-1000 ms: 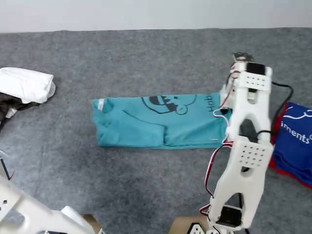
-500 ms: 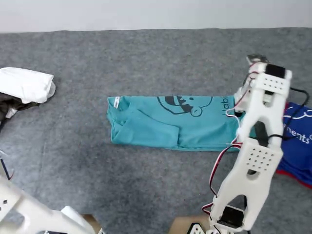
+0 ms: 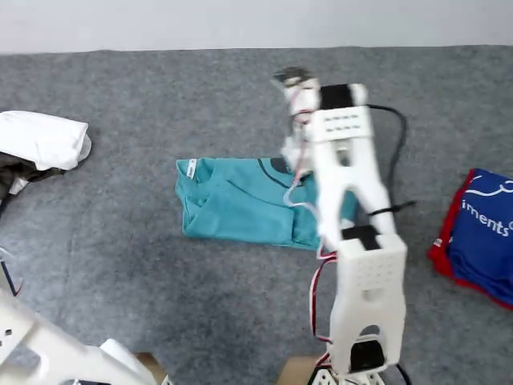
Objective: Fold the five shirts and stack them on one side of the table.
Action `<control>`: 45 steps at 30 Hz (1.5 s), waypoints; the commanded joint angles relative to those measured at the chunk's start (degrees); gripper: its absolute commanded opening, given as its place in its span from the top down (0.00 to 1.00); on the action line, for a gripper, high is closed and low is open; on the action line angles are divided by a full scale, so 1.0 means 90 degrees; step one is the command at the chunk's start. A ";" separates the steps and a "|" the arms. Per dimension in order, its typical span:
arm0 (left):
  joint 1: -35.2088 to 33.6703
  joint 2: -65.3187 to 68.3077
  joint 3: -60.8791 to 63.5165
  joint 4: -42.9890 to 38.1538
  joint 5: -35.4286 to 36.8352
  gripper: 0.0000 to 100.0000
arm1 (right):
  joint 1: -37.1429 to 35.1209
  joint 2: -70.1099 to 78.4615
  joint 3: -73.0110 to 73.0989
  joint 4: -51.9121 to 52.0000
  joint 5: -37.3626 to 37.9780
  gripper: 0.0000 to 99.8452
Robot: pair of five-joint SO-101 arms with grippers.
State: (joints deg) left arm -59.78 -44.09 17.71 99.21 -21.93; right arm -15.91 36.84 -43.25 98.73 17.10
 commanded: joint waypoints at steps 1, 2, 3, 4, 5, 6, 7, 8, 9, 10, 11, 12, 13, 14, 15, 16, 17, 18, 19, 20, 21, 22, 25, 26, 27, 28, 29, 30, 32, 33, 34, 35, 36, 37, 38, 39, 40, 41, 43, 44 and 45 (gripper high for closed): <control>-0.0010 -0.0127 -0.0015 -0.0059 -0.0010 1.00 | -0.0591 -0.0464 -0.0156 -0.0171 0.0059 0.99; -0.0010 -0.0127 -0.0015 -0.0059 -0.0010 1.00 | -0.0737 -0.0464 -0.0156 -0.0239 0.0059 0.99; -0.0010 -0.0127 -0.0015 -0.0059 -0.0010 1.00 | -0.0864 -0.0464 -0.0156 -0.0308 0.0059 0.99; -0.0010 -0.0127 -0.0015 -0.0059 -0.0010 1.00 | -0.0972 -0.0454 -0.0156 -0.0386 0.0059 0.99; -0.0010 -0.0127 -0.0015 -0.0059 -0.0010 1.00 | -0.1079 -0.0454 -0.0156 -0.0474 0.0059 0.99; -0.0010 -0.0127 -0.0015 -0.0059 -0.0010 1.00 | -0.1177 -0.0454 -0.0147 -0.0552 0.0059 0.99; -0.0010 -0.0127 -0.0015 -0.0049 -0.0010 1.00 | -0.1255 -0.0425 -0.0147 -0.0620 0.0068 0.99; -0.0010 -0.0127 -0.0015 -0.0049 -0.0010 1.00 | -0.1343 -0.0347 -0.0147 -0.0689 0.0068 0.99; -0.0010 -0.0127 -0.0015 -0.0049 -0.0010 1.00 | -0.1421 -0.0269 -0.0147 -0.0747 0.0078 0.99; -0.0010 -0.0127 -0.0015 -0.0049 -0.0010 1.00 | -0.1499 -0.0190 -0.0147 -0.0786 0.0078 0.99; -0.0010 -0.0127 -0.0015 -0.0049 -0.0010 1.00 | -0.1568 -0.0103 -0.0147 -0.0816 0.0078 0.99; -0.0010 -0.0127 -0.0015 -0.0049 -0.0010 1.00 | -0.1617 -0.0024 -0.0156 -0.0855 0.0088 0.99; -0.0010 -0.0127 -0.0005 -0.0049 -0.0010 1.00 | -0.1675 0.0044 -0.0156 -0.0923 0.0088 0.99; -0.0010 -0.0127 -0.0005 -0.0049 -0.0010 1.00 | -0.1724 0.0093 -0.0156 -0.0991 0.0088 0.99; -0.0010 -0.0127 -0.0005 -0.0049 -0.0010 1.00 | -0.1773 0.0142 -0.0156 -0.1070 0.0088 0.99; -0.0010 -0.0127 -0.0005 -0.0049 -0.0010 1.00 | -0.1832 0.0161 -0.0156 -0.1148 0.0088 0.99; -0.0010 -0.0127 -0.0005 -0.0049 -0.0010 1.00 | -0.1890 0.0190 -0.0156 -0.1236 0.0088 0.99; -0.0010 -0.0127 -0.0005 -0.0049 -0.0010 1.00 | -0.1968 0.0210 -0.0156 -0.1314 0.0088 0.99; -0.0010 -0.0127 -0.0005 -0.0049 -0.0010 1.00 | -0.2046 0.0220 -0.0156 -0.1382 0.0088 0.99; -0.0010 -0.0127 -0.0005 -0.0049 -0.0010 1.00 | -0.2105 0.0220 -0.0156 -0.1460 0.0088 0.99; -0.0010 -0.0127 -0.0005 -0.0049 -0.0029 1.00 | -0.2173 0.0220 -0.0156 -0.1538 0.0088 0.99; -0.0010 -0.0127 -0.0005 -0.0049 -0.0029 1.00 | -0.2232 0.0220 -0.0156 -0.1626 0.0088 0.99; -0.0010 -0.0127 -0.0005 -0.0059 -0.0039 1.00 | -0.2369 0.0220 -0.0156 -0.1832 0.0088 0.99; -0.0010 -0.0127 -0.0005 -0.0059 -0.0039 1.00 | -0.2398 0.0220 -0.0156 -0.1890 0.0088 0.99; -0.0010 -0.0127 -0.0005 -0.0059 -0.0039 1.00 | -0.2437 0.0220 -0.0156 -0.1949 0.0088 0.99; -0.0010 -0.0127 -0.0005 -0.0059 -0.0039 1.00 | -0.2457 0.0230 -0.0156 -0.1998 0.0088 0.99; -0.0010 -0.0127 -0.0005 -0.0059 -0.0039 1.00 | -0.2486 0.0230 -0.0156 -0.2037 0.0098 0.99; -0.0010 -0.0127 -0.0005 -0.0059 -0.0039 1.00 | -0.2496 0.0239 -0.0156 -0.2076 0.0137 0.99; -0.0010 -0.0127 -0.0005 -0.0059 -0.0039 1.00 | -0.2505 0.0298 -0.0156 -0.2115 0.0293 0.99; -0.0010 -0.0127 -0.0005 -0.0059 -0.0039 1.00 | -0.2525 0.0317 -0.0156 -0.2164 0.0342 0.99; -0.0010 -0.0127 -0.0005 -0.0059 -0.0029 1.00 | -0.2535 0.0337 -0.0156 -0.2173 0.0361 0.99; -0.0010 -0.0127 -0.0005 -0.0059 -0.0029 1.00 | -0.2535 0.0347 -0.0156 -0.2183 0.0361 0.99; -0.0010 -0.0127 -0.0005 -0.0059 -0.0029 1.00 | -0.2545 0.0347 -0.0156 -0.2193 0.0361 0.99; -0.0010 -0.0127 -0.0005 -0.0049 -0.0029 1.00 | -0.2593 0.0347 -0.0156 -0.2193 0.0361 0.98; -0.0010 -0.0127 -0.0005 -0.0049 -0.0029 1.00 | -0.2632 0.0337 -0.0156 -0.2183 0.0361 0.95; -0.0010 -0.0127 -0.0005 -0.0049 -0.0029 1.00 | -0.2672 0.0327 -0.0156 -0.2173 0.0361 0.92; -0.0010 -0.0127 -0.0005 -0.0049 -0.0029 1.00 | -0.2691 0.0327 -0.0156 -0.2164 0.0332 0.89; -0.0010 -0.0127 -0.0005 -0.0049 -0.0029 1.00 | -0.2740 0.0317 -0.0156 -0.2164 0.0322 0.85; -0.0010 -0.0127 -0.0005 -0.0049 -0.0029 1.00 | -0.2828 0.0308 -0.0156 -0.2164 0.0322 0.78; -0.0010 -0.0127 -0.0005 -0.0049 -0.0029 1.00 | -0.2877 0.0278 -0.0156 -0.2173 0.0322 0.76; -0.0010 -0.0127 0.0005 -0.0049 -0.0029 1.00 | -0.2935 0.0210 -0.0156 -0.2173 0.0322 0.75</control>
State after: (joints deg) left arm -59.78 -44.09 17.89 99.21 -21.93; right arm -41.14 40.79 -43.25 80.18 19.74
